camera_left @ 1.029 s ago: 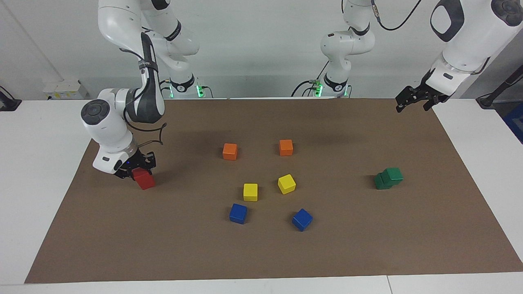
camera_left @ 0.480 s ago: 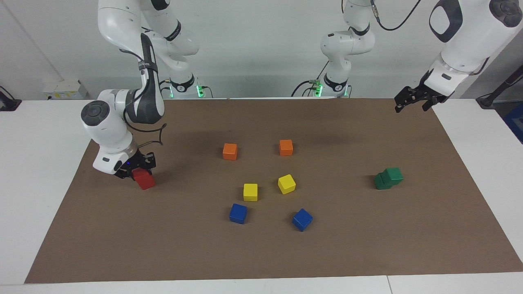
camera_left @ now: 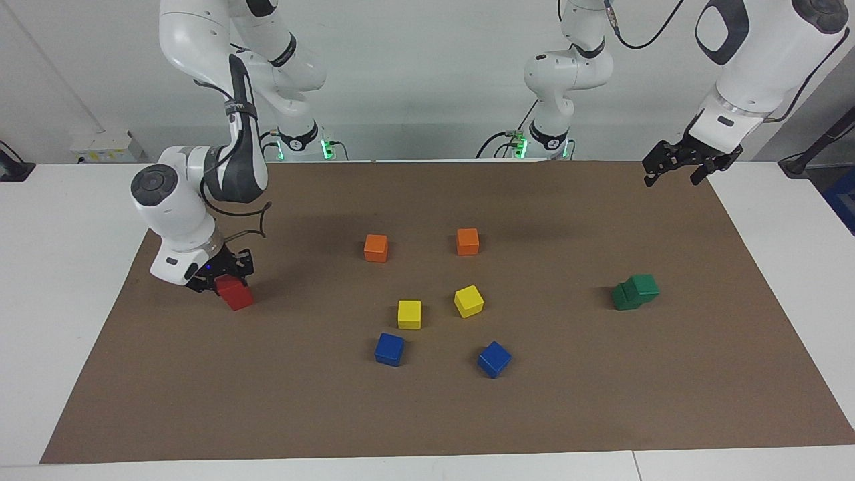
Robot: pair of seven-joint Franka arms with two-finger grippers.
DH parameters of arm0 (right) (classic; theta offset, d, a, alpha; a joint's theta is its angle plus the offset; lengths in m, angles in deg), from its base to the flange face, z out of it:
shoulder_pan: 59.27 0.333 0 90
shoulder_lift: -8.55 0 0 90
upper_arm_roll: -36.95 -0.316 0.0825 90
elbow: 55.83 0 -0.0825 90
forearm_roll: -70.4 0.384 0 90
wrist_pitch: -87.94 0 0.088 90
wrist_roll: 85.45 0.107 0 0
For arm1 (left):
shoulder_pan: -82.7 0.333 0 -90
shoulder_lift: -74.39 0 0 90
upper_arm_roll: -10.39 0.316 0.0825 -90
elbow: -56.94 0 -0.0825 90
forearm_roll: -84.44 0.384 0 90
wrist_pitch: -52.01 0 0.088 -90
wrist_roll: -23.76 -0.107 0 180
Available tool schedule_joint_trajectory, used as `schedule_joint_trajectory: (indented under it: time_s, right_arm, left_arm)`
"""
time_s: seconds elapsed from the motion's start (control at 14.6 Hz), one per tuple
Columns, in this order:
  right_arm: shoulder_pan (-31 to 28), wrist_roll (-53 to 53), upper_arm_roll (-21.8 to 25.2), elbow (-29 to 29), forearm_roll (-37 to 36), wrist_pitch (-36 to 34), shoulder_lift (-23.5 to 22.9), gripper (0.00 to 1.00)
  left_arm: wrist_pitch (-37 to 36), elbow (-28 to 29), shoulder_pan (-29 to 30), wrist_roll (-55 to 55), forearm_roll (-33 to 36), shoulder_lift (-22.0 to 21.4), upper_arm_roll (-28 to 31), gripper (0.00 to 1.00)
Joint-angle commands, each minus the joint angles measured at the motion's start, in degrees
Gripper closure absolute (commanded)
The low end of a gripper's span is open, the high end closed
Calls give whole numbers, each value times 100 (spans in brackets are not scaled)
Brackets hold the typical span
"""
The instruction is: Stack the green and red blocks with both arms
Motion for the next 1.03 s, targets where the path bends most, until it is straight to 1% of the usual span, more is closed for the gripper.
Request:
schedule_joint_trajectory:
  time_s: [0.0,0.21,0.82,0.89,0.96]
  right_arm:
    - [-128,-127,-71,81,121,142,-10,100]
    - [-119,-119,-71,81,121,142,-10,100]
    - [-76,-84,-71,81,121,142,-10,100]
    - [-32,73,-71,72,121,134,-10,66]
    - [-31,292,-71,72,121,125,-10,22]
  left_arm:
    - [56,-27,-229,18,150,-40,17,0]
    - [21,61,-203,35,141,-93,17,0]
    - [-6,53,-141,44,141,-102,43,0]
    - [-6,53,-141,53,141,-102,43,0]
    - [-6,53,-141,44,141,-102,43,0]
